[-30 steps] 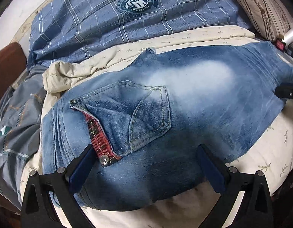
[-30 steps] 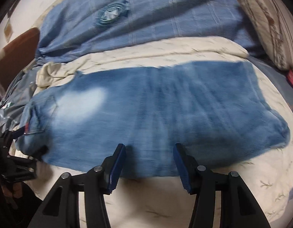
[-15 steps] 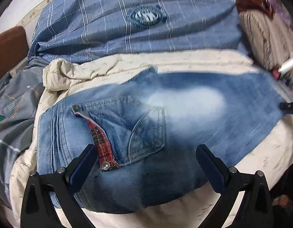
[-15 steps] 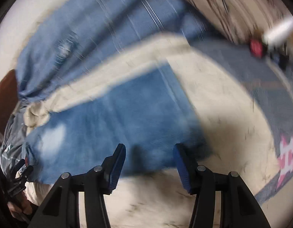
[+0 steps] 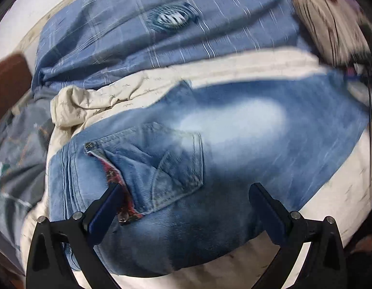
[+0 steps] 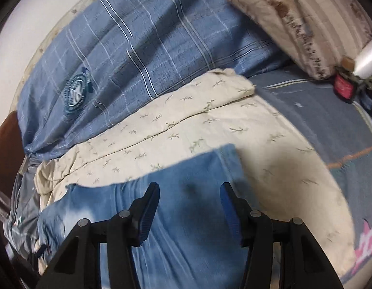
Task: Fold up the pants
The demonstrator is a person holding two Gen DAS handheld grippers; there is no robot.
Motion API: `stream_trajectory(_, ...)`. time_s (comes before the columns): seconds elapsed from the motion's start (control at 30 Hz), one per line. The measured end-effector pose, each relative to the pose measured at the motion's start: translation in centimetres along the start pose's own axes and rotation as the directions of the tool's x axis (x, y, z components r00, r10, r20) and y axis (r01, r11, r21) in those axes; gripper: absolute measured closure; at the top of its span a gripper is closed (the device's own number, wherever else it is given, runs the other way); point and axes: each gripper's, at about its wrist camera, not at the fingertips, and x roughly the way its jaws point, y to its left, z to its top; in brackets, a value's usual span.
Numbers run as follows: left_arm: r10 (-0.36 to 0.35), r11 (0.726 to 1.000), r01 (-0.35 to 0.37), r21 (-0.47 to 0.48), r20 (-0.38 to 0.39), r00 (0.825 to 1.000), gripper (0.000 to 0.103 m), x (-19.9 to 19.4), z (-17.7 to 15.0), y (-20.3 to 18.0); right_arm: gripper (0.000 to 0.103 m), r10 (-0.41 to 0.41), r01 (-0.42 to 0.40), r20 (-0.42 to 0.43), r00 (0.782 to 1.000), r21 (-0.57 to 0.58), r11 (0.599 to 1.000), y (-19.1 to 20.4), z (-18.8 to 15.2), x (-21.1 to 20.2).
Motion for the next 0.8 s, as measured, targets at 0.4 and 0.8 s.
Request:
stream_trajectory(0.4, -0.012, 0.996, 0.01, 0.094, 0.022, 1.0, 0.0, 0.1, -0.1, -1.1, 0.043, 0.092, -0.095, 0.031, 0.995, 0.157, 0.983, -2.5, 0.7, 4.3)
stream_trajectory(0.8, -0.126, 0.983, 0.11, 0.148, 0.103, 0.987, 0.0, -2.5, -0.3, -2.5, 0.057, 0.118, -0.121, 0.065, 0.991, 0.037, 0.992, -0.5, -4.8, -1.6)
